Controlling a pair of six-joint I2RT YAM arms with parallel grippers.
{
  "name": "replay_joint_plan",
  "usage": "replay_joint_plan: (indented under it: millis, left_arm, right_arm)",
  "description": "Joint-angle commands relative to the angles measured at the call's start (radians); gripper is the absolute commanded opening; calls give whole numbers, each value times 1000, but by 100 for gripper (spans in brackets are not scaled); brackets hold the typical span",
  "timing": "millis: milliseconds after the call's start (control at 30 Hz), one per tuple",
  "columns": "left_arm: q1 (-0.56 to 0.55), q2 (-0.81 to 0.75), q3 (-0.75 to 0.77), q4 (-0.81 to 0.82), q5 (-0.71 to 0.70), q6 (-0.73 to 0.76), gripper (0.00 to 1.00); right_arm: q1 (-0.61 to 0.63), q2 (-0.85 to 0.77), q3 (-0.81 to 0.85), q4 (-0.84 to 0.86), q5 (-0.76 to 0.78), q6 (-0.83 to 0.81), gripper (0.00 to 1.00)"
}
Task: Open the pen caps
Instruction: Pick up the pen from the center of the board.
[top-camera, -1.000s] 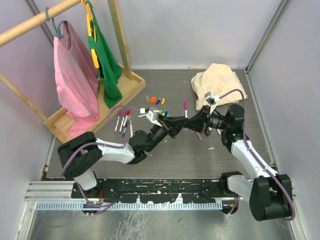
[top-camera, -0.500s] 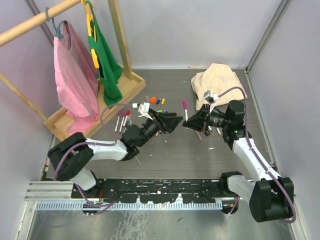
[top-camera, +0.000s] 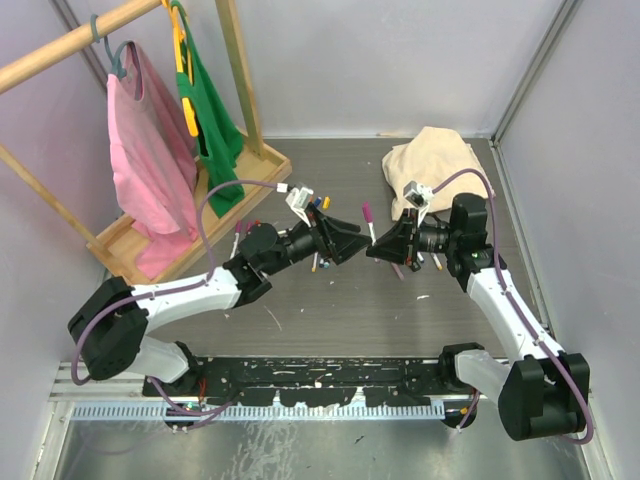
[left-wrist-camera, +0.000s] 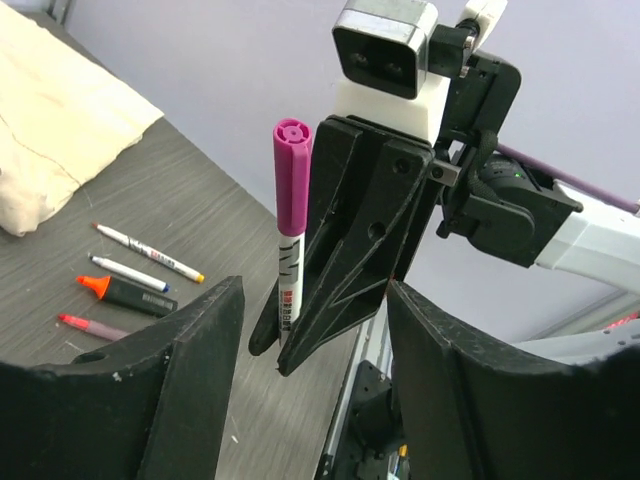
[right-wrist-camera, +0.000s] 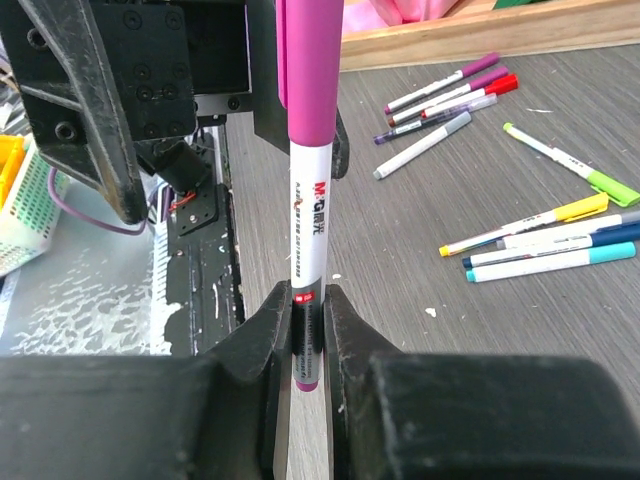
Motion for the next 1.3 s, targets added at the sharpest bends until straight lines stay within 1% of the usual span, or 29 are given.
replay_joint_plan:
  millis: [0,167,267,400,467,633,800,867,933,967,1000,1067,1167,1267]
  left_arm:
    - [5,-15,61,-106,43,54,58]
    - [5,15,103,-129,46,48,45]
    - [5,28,122,-139,48,49,44]
    - [5,46,133,-117,61,37,38]
    - [6,58,141,-109,70,27,34]
    - [6,93,153,-85,80,4,28]
    - [5,124,155,-38,88,-28,13]
    - [5,132,155,-24,89,-40,11]
    - [5,134,150,-10,89,-45,3]
    - [5,133,146,1,86,-48,0]
    - [5,132,140,15,84,-51,0]
    - [6,133,122,50,71,-60,0]
    - [4,136,98,100,49,-74,0]
    - [5,144,82,138,35,-88,0]
  right_arm:
    - [1,0,46,-23,-44,-47,1]
    - [2,7,52,-46,-55,-67,1]
    - [5,10,53,-51,-56,-74,1]
    - [9,14,56,-62,-55,-85,1]
    - [10,15,58,-69,-57,-92,1]
    - [14,18,59,-76,-59,-101,1]
    - [16,17,60,-83,-59,-108,1]
    - [16,18,62,-86,-60,-111,1]
    - [16,16,63,-90,-60,-113,2]
    - [16,16,63,-91,-59,-115,4]
    - [17,15,63,-90,-59,-114,8]
    - [16,17,64,-91,-58,-109,20]
    - [16,23,67,-87,-57,-90,33]
    - [16,33,68,-74,-57,-65,40]
